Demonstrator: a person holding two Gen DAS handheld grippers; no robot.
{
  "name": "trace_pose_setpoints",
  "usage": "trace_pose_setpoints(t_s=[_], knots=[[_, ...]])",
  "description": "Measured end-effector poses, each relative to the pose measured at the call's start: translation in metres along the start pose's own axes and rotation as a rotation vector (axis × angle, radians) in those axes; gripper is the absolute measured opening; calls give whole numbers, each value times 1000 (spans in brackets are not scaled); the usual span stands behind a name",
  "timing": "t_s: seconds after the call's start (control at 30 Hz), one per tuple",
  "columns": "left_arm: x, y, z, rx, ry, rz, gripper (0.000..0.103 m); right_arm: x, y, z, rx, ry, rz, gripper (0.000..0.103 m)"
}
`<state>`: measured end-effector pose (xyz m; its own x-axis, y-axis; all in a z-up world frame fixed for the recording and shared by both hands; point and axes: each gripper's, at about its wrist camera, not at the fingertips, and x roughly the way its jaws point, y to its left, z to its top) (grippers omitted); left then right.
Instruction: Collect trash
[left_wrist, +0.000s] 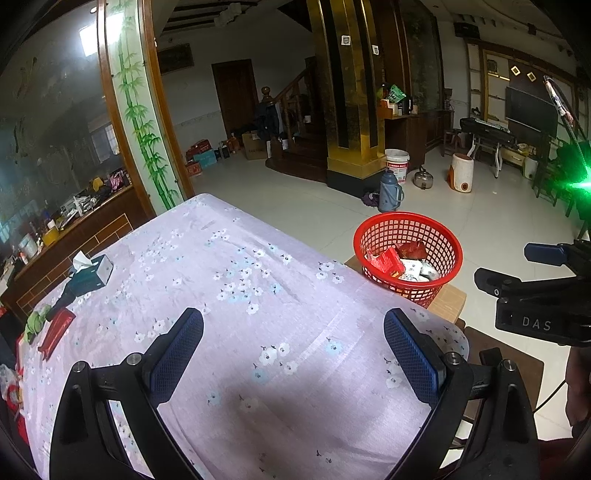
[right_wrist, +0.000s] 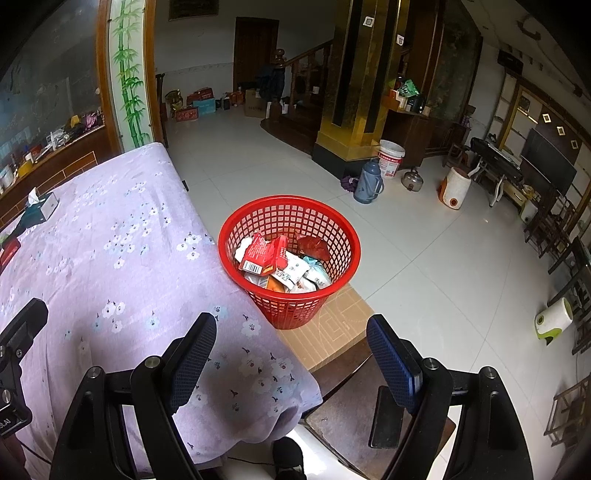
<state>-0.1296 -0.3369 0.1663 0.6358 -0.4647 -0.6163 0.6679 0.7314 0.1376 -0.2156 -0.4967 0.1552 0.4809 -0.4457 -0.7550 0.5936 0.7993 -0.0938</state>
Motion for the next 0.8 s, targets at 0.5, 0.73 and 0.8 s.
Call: trace_pose_setpoints(t_s=[0.5,0.73,0.8], knots=[[-15,98,-65,-292,145,102,97,23,95,-7,-204,81,145,87],[-45,197,-147,-537,259,281,97,33,197,-33,-373,137,290,87],[-50,220,-172,-585,296,320,98,34,223,-40,-406,135,322,87]])
